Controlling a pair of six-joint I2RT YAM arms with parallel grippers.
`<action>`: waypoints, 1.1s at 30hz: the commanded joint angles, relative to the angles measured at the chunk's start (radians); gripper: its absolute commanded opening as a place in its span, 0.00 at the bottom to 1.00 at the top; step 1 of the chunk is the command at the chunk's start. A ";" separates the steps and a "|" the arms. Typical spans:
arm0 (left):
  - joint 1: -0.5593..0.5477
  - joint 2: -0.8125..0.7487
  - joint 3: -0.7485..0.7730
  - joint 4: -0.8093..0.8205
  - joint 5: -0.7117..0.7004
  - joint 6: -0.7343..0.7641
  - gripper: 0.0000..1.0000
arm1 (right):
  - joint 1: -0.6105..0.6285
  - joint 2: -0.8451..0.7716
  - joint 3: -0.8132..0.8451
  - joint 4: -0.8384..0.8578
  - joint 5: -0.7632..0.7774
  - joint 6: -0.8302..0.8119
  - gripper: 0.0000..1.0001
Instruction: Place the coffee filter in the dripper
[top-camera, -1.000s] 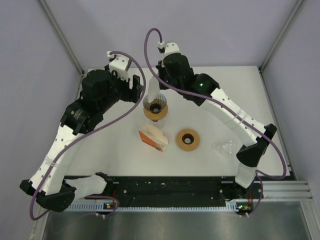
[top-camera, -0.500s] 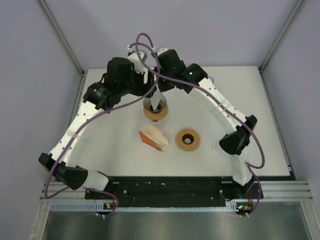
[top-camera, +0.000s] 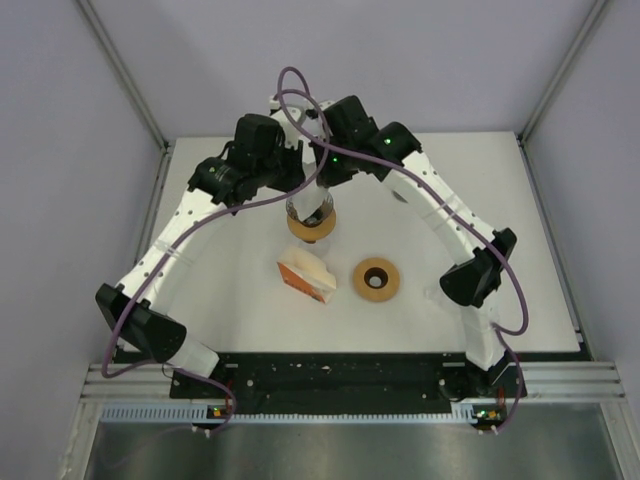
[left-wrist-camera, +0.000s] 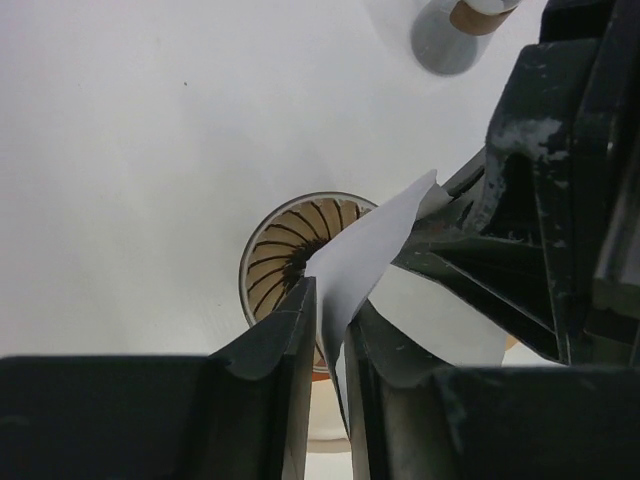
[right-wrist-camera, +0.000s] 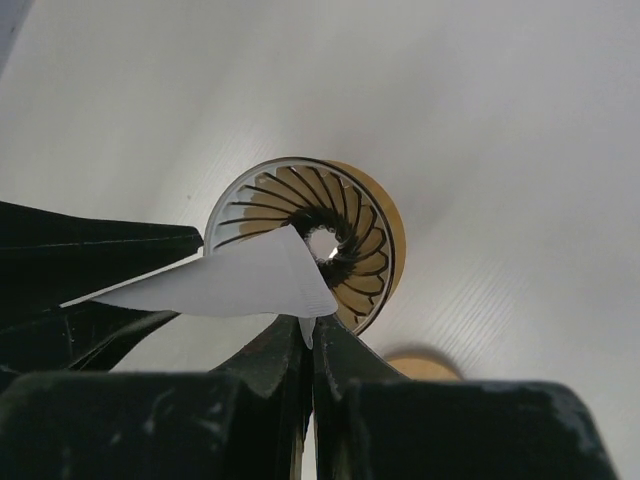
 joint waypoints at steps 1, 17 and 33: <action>0.013 -0.015 -0.017 0.050 -0.046 -0.002 0.14 | -0.010 0.017 0.031 -0.006 -0.067 -0.013 0.00; 0.108 -0.041 -0.135 0.096 0.135 -0.186 0.00 | -0.023 -0.045 -0.121 0.137 -0.044 0.028 0.34; 0.124 0.002 -0.161 0.119 0.089 -0.128 0.00 | -0.024 -0.080 -0.218 0.184 0.128 -0.019 0.00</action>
